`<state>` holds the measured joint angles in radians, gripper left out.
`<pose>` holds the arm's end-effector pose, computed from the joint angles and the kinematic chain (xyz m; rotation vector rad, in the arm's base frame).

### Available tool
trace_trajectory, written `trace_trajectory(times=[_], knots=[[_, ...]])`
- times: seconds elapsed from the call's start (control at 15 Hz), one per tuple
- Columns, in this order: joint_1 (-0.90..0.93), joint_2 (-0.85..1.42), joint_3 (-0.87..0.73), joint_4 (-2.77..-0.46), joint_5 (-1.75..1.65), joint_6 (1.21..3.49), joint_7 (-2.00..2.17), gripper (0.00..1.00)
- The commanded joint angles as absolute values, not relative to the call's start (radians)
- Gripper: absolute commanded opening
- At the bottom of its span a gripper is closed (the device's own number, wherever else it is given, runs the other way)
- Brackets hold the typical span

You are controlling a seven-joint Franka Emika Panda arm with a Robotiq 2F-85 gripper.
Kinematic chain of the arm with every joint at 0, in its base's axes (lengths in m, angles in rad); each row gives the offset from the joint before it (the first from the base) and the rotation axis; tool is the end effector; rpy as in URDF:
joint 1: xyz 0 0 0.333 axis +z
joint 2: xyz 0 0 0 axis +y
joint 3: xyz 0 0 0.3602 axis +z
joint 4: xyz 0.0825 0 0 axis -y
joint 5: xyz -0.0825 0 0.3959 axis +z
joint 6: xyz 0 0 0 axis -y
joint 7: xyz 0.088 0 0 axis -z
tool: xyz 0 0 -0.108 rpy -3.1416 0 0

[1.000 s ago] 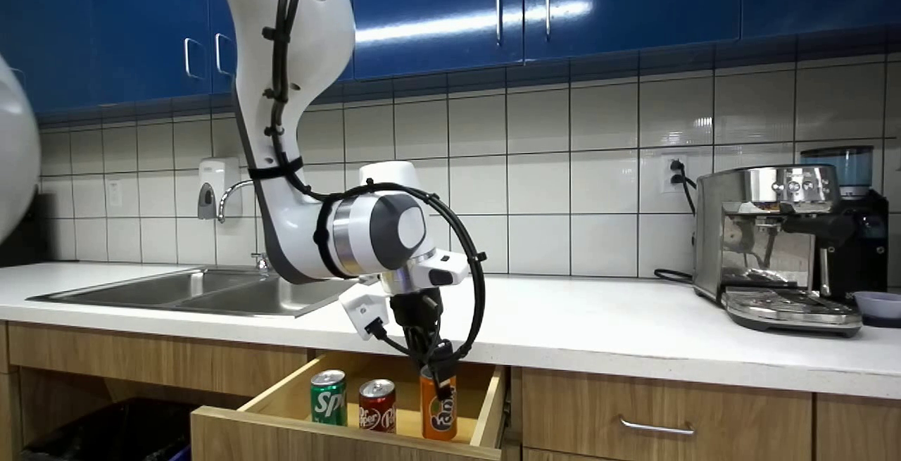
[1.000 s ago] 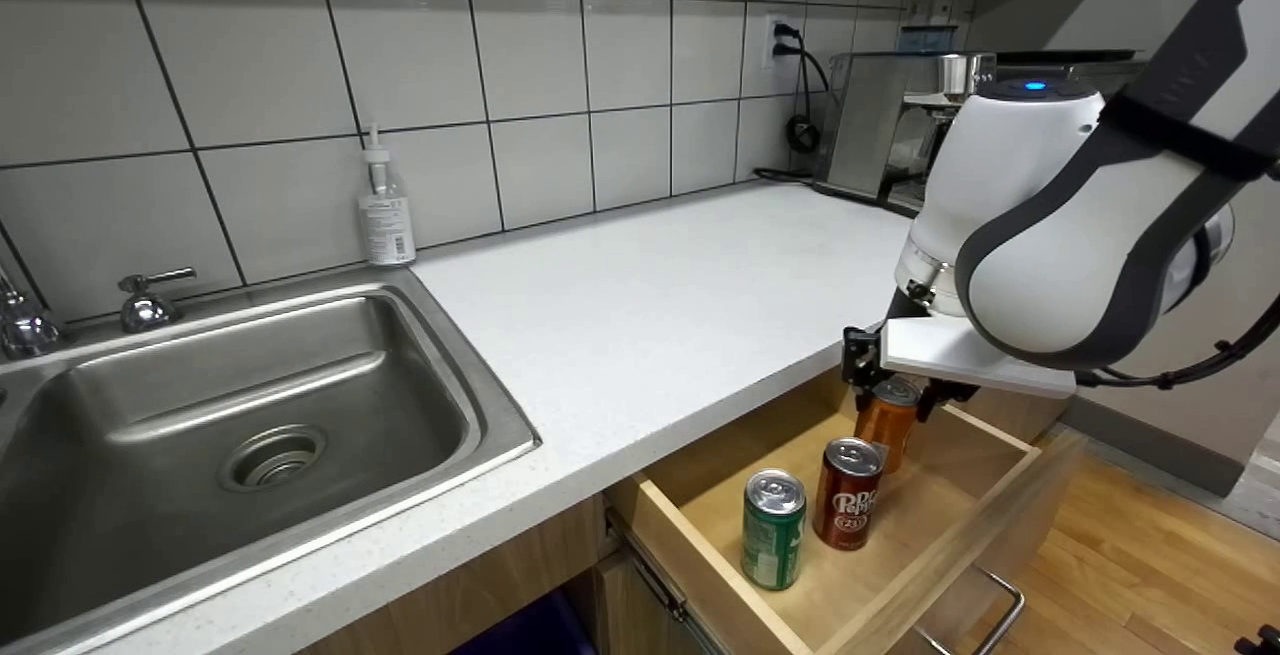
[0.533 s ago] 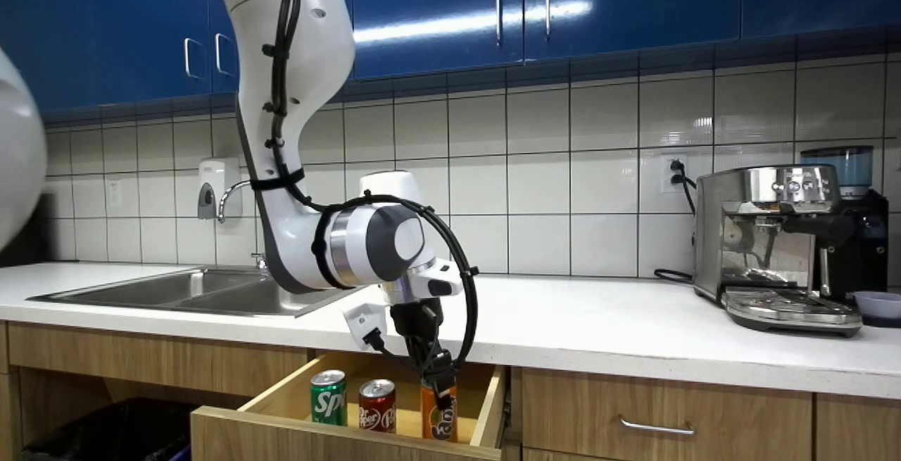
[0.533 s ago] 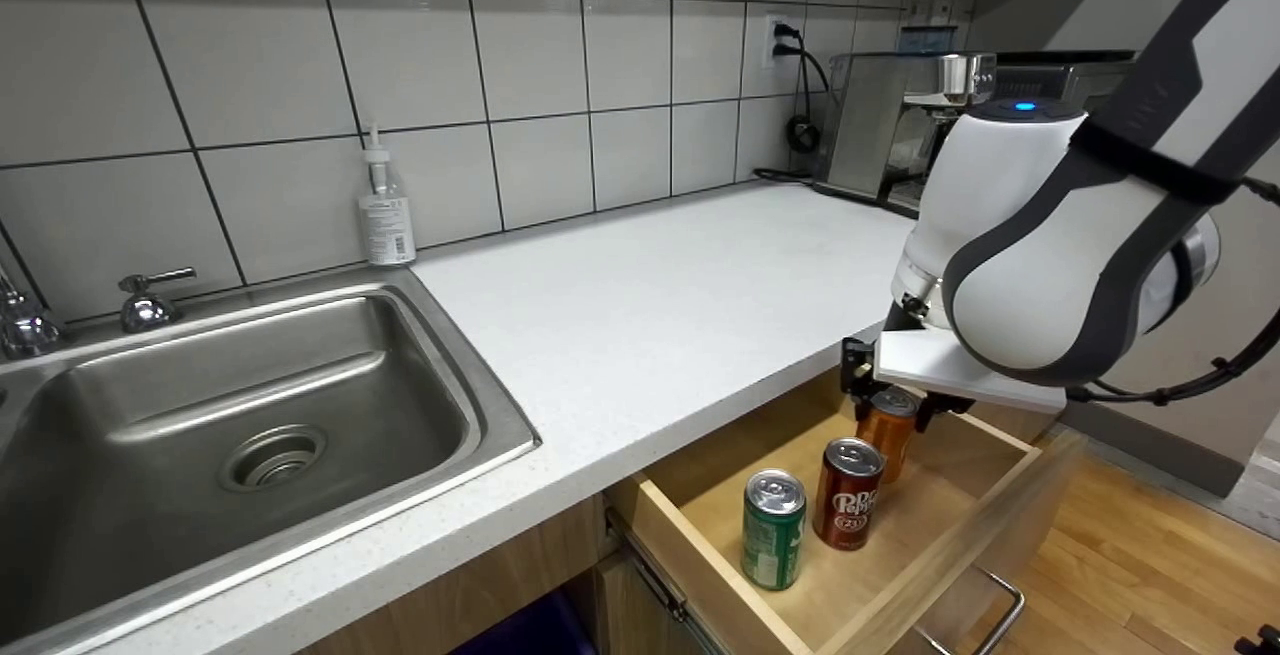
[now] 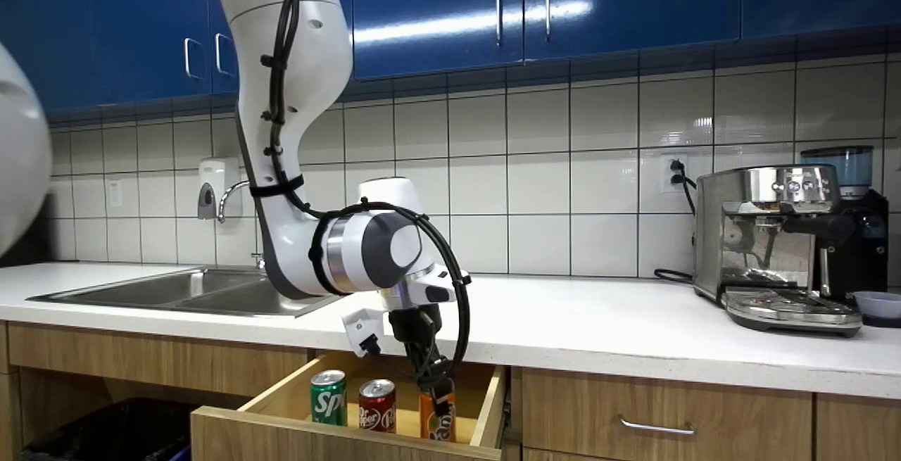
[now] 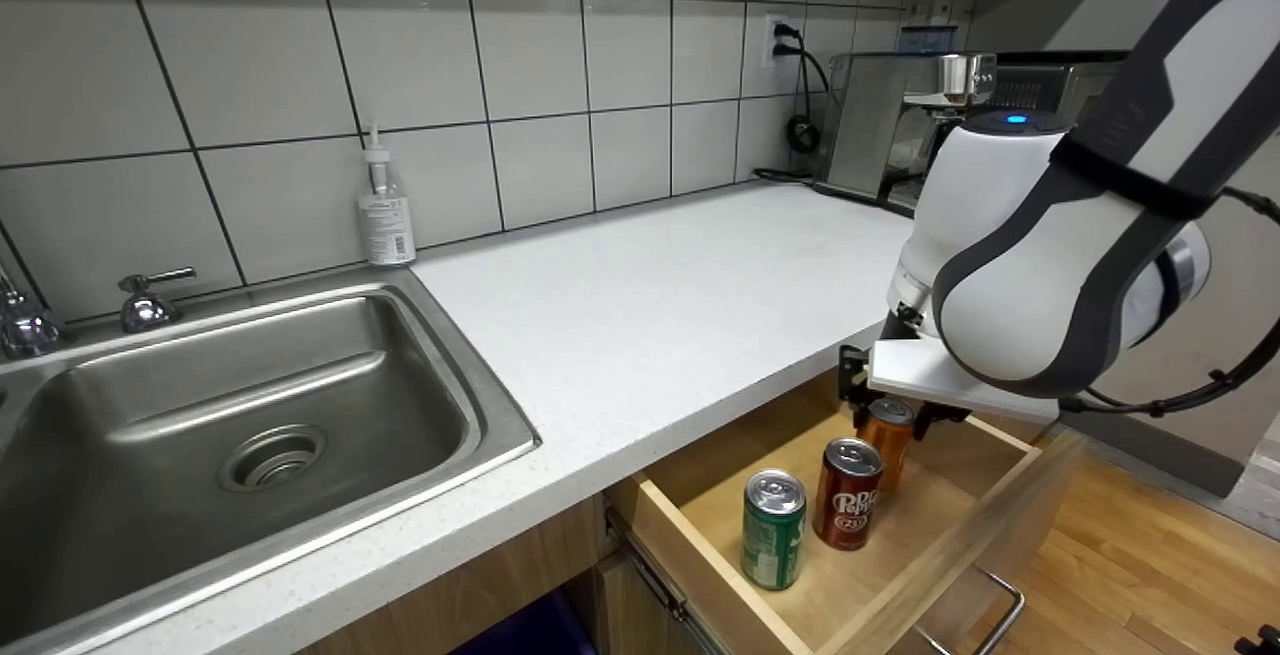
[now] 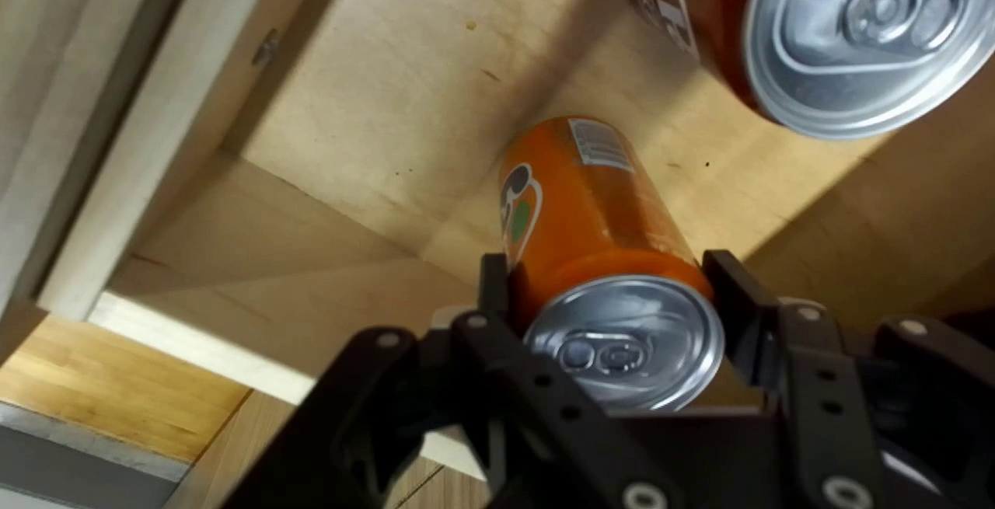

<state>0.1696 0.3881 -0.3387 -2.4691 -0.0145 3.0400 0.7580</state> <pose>0.5042 -0.0899 0.1993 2.7703 -1.2982 0.3551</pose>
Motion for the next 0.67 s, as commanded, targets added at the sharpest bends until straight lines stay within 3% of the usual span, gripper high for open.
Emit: trace_trajectory(times=[0.0, 0.07, 0.27, 0.6], knots=[[0.191, 0.395, -0.355, -2.453, 0.020, 3.045, 0.730, 0.45], [0.191, 0.397, -0.356, -2.451, 0.023, 3.044, 0.730, 0.88], [0.189, 0.398, -0.354, -2.443, 0.031, 3.040, 0.728, 1.00], [0.178, 0.385, -0.343, -2.438, 0.037, 3.036, 0.716, 1.00]])
